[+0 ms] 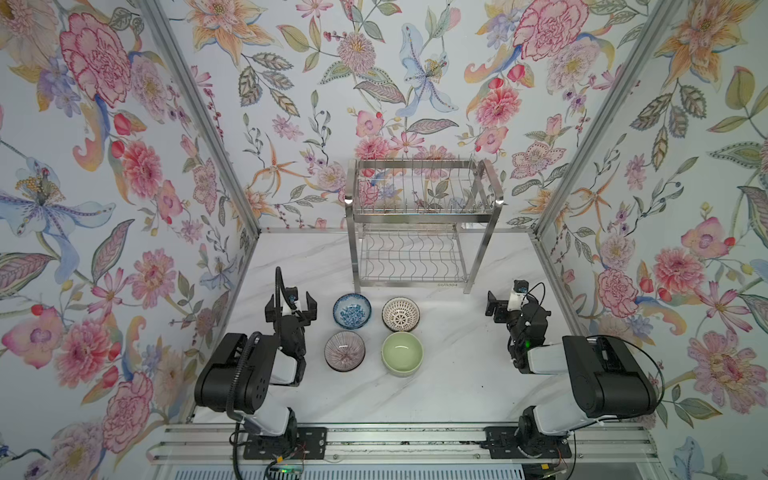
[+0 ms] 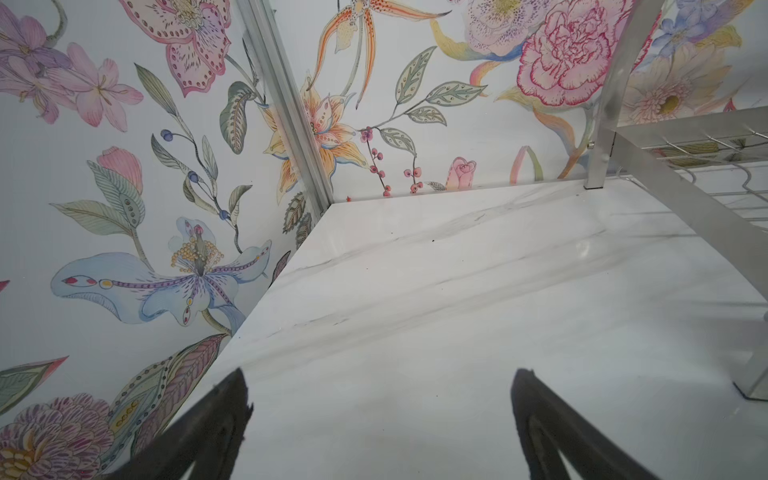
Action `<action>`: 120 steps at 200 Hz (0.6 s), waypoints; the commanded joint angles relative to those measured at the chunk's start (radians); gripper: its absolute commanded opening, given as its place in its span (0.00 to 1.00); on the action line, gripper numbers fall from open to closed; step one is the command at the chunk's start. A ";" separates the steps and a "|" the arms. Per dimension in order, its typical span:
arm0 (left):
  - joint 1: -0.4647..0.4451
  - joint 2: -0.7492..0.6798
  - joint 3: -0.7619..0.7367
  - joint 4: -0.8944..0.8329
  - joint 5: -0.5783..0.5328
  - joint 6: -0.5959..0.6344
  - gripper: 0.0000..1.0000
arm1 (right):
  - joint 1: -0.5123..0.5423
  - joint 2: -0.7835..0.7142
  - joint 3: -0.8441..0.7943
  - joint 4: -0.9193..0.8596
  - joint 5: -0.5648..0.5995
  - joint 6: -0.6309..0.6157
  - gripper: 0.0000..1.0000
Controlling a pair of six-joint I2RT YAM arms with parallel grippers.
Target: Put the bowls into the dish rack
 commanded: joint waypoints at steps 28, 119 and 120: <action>0.009 -0.014 0.016 0.016 0.039 0.006 0.99 | -0.001 0.005 0.002 -0.003 -0.008 -0.004 0.99; 0.010 -0.013 0.023 0.004 0.078 0.015 0.99 | 0.000 0.006 0.004 -0.003 -0.007 -0.004 0.99; 0.010 -0.013 0.023 0.004 0.078 0.015 0.99 | 0.000 0.006 0.004 -0.004 -0.006 -0.004 0.99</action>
